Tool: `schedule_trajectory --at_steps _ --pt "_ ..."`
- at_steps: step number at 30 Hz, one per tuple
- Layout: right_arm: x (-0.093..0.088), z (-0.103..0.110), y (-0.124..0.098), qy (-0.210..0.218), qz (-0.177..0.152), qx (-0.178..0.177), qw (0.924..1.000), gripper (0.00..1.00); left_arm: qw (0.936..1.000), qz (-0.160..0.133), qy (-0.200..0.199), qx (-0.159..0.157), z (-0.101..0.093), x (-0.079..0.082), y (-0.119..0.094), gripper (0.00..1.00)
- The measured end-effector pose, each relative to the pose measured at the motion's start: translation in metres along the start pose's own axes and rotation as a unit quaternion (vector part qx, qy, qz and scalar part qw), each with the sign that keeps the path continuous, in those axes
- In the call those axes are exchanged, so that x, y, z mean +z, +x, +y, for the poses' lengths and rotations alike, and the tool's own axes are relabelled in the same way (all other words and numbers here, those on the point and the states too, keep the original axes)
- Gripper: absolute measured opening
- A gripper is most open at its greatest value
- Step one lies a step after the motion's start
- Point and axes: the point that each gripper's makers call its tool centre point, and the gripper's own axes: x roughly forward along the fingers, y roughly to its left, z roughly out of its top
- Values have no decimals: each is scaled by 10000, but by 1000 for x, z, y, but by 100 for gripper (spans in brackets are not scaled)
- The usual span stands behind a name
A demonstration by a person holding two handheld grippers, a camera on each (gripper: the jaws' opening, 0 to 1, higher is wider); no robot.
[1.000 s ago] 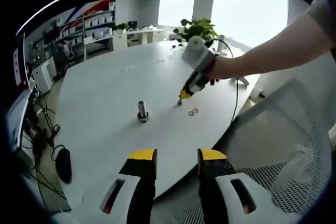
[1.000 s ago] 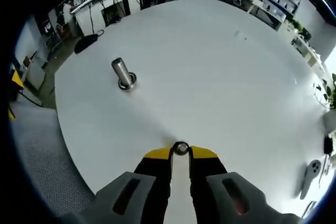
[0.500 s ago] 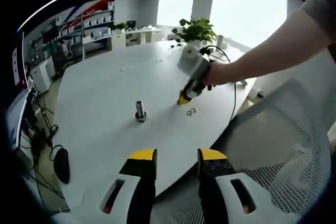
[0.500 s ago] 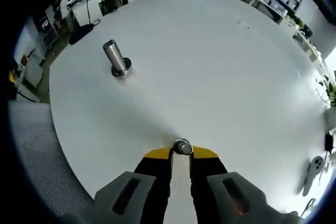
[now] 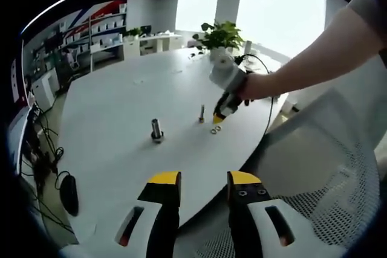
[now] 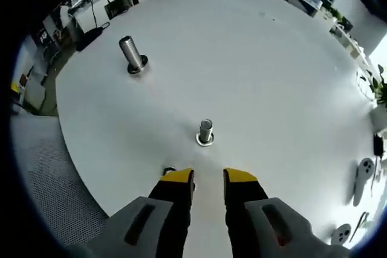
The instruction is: Place the washer onto the threaded stud by aligning its center hole with the stud, sliding it down to the base, and recovering from edge contact or off-axis alignment until the washer reaches the visible bottom stop.
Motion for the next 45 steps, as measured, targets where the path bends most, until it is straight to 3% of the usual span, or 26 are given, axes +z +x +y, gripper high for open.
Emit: schedule_trajectory --at_steps 7,16,22,25,27,33,45 --pt "-16 6 -18 39 21 -34 10000 25 9999 -5 57 -111 -5 1 1 29" --pt "-54 17 -27 198 287 -117 9993 25 9999 -51 56 -91 -5 1 -1 31" --pt "-60 29 -28 259 309 -73 9992 26 9998 -57 154 -137 -7 2 -1 31" --pt "-67 37 -26 45 397 -44 9992 26 9998 -105 159 -115 -6 4 -1 29" --pt "-75 37 -24 -271 650 -51 9975 26 9998 -86 145 -105 -5 4 0 29" --pt "-62 35 -26 -42 422 -50 9991 26 9997 7 173 -143 -9 -1 0 30" --pt "-66 37 -26 -152 481 56 9987 29 9998 -63 161 -61 -4 3 -1 30"
